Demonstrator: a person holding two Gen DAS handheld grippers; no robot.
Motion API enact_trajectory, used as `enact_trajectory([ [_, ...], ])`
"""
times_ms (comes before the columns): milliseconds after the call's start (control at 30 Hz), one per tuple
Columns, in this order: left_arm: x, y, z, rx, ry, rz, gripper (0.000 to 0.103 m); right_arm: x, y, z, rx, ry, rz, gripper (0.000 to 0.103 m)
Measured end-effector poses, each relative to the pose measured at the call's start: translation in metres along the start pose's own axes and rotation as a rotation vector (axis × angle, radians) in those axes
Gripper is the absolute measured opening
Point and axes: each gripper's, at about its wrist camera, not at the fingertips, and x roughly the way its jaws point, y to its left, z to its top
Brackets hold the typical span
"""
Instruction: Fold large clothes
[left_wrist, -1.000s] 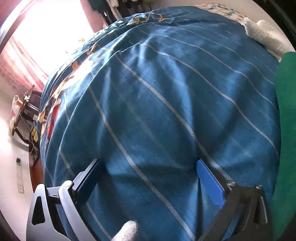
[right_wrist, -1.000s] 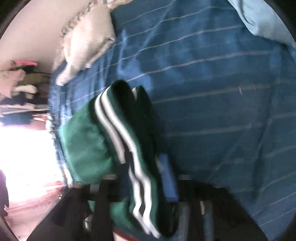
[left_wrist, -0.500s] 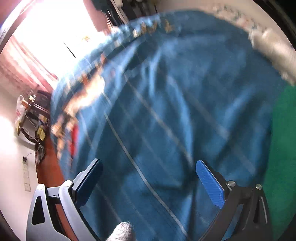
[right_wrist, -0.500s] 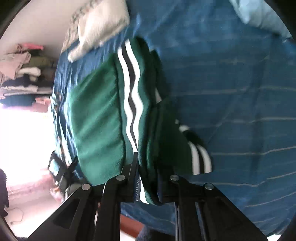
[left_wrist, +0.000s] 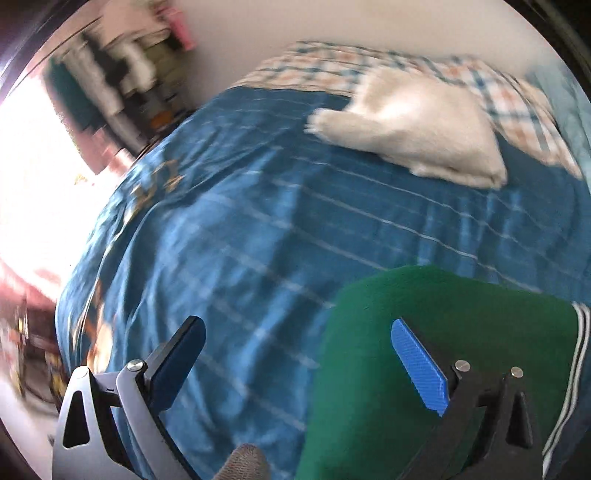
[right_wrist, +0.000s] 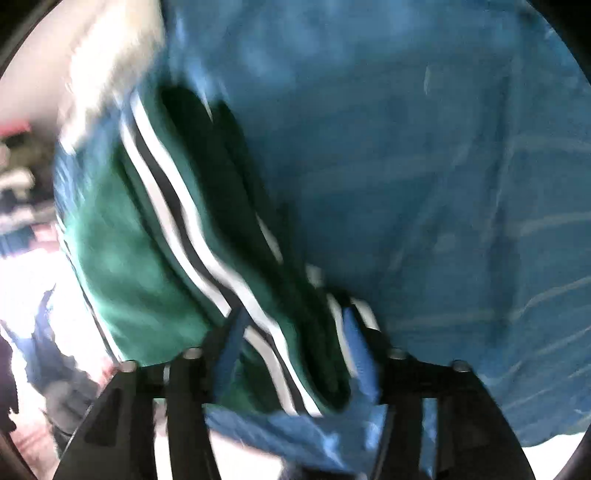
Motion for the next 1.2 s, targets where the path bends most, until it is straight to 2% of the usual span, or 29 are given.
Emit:
enact_trajectory([
  [100, 0.021, -0.020, 0.005, 0.082, 0.014, 0.020, 0.103, 0.016, 0.017, 0.037, -0.044, -0.048, 0.181, 0.072],
  [200, 0.030, -0.023, 0.006, 0.083, 0.022, 0.016, 0.103, 0.063, 0.026, 0.070, -0.046, 0.022, 0.274, 0.072],
  [233, 0.033, -0.021, 0.006, 0.065, 0.034, 0.007, 0.103, 0.079, 0.027, 0.080, -0.048, 0.059, 0.334, 0.073],
  [267, 0.036, -0.018, 0.005, 0.042, 0.046, -0.004, 0.103, 0.085, 0.028, 0.087, -0.057, 0.071, 0.376, 0.069],
  [300, 0.039, -0.014, 0.004, 0.020, 0.058, -0.016, 0.103, 0.090, 0.036, 0.091, -0.088, 0.064, 0.378, 0.042],
  [400, 0.047, -0.008, 0.002, -0.027, 0.085, -0.040, 0.103, 0.071, 0.059, 0.092, -0.138, 0.010, 0.375, 0.009],
  [467, 0.050, -0.005, 0.002, -0.056, 0.096, -0.066, 0.103, 0.050, 0.066, 0.090, -0.129, -0.051, 0.375, 0.009],
  [500, 0.051, -0.004, 0.002, -0.065, 0.097, -0.079, 0.103, 0.038, 0.072, 0.090, -0.164, -0.109, 0.332, 0.009],
  [533, 0.052, -0.005, 0.001, -0.066, 0.101, -0.088, 0.103, 0.036, 0.071, 0.092, -0.163, -0.130, 0.297, 0.009],
  [633, 0.058, -0.011, 0.002, -0.060, 0.119, -0.117, 0.103, 0.082, 0.051, 0.109, -0.107, -0.037, 0.158, 0.009],
  [700, 0.058, -0.012, 0.004, -0.056, 0.133, -0.091, 0.103, 0.096, 0.051, 0.114, -0.082, 0.013, 0.158, 0.018],
  [733, 0.055, -0.010, 0.005, -0.055, 0.138, -0.082, 0.103, 0.090, 0.051, 0.115, -0.049, 0.031, 0.181, 0.022],
  [800, 0.042, -0.002, 0.004, -0.075, 0.138, -0.063, 0.103, 0.070, 0.047, 0.109, -0.016, 0.065, 0.194, 0.047],
  [833, 0.030, 0.005, 0.000, -0.092, 0.126, -0.062, 0.103, 0.054, 0.042, 0.100, -0.012, 0.060, 0.203, 0.051],
  [900, 0.013, 0.017, -0.011, -0.111, 0.113, -0.056, 0.103, 0.029, 0.032, 0.081, -0.010, 0.056, 0.204, 0.066],
  [1033, -0.015, 0.037, -0.048, -0.132, 0.136, -0.001, 0.103, 0.015, -0.009, 0.011, 0.051, 0.142, 0.180, 0.070],
  [1100, -0.022, 0.044, -0.068, -0.151, 0.173, 0.012, 0.103, 0.031, -0.022, -0.021, 0.071, 0.217, 0.201, 0.070],
  [1167, -0.026, 0.047, -0.089, -0.164, 0.211, 0.012, 0.103, 0.050, -0.028, -0.039, 0.088, 0.266, 0.178, 0.070],
  [1200, -0.026, 0.046, -0.096, -0.158, 0.222, 0.014, 0.103, 0.062, -0.029, -0.049, 0.102, 0.298, 0.192, 0.068],
])
